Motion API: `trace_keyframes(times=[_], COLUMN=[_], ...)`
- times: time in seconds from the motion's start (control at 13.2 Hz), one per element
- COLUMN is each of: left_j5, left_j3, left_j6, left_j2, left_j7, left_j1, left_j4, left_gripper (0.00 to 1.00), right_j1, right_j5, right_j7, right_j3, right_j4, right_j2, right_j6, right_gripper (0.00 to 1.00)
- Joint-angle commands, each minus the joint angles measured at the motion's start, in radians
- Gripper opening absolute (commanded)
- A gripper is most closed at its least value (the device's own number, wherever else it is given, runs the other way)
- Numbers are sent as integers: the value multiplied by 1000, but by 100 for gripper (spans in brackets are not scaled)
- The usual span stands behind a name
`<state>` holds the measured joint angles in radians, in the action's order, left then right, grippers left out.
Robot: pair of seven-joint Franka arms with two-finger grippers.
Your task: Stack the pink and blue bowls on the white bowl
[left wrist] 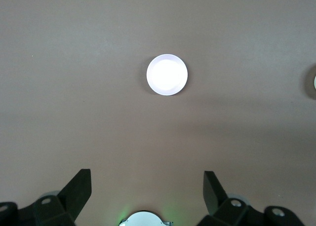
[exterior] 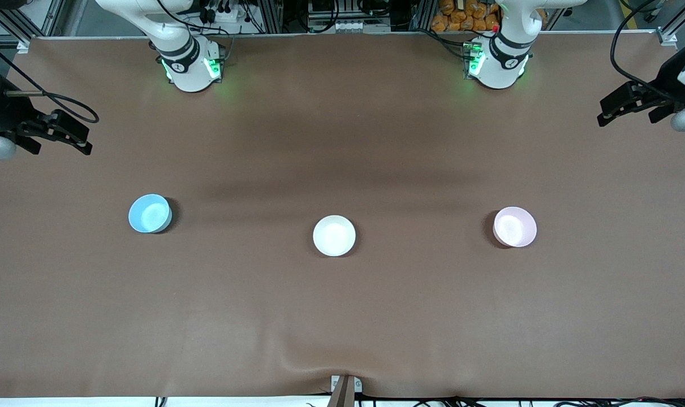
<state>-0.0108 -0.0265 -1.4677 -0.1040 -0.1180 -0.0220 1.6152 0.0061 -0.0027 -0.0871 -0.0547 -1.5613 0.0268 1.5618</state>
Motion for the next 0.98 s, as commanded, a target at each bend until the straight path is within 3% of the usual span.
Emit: trace_keyframes(times=[0.0, 0.91], left_j5=[26, 23], left_j3=[-13, -13], left_j6=[32, 44], left_j2=[21, 15], left_j7=[11, 32], left_j1=[10, 19], left_j4=[-49, -35], left_gripper=[100, 100], right_j1=[-11, -11], right_j5=[9, 9], right_j7=[12, 12], right_j3=[-5, -5], right_j4=[-3, -2], right_j2=[10, 10], right_j6=[-8, -6], right_gripper=[100, 100])
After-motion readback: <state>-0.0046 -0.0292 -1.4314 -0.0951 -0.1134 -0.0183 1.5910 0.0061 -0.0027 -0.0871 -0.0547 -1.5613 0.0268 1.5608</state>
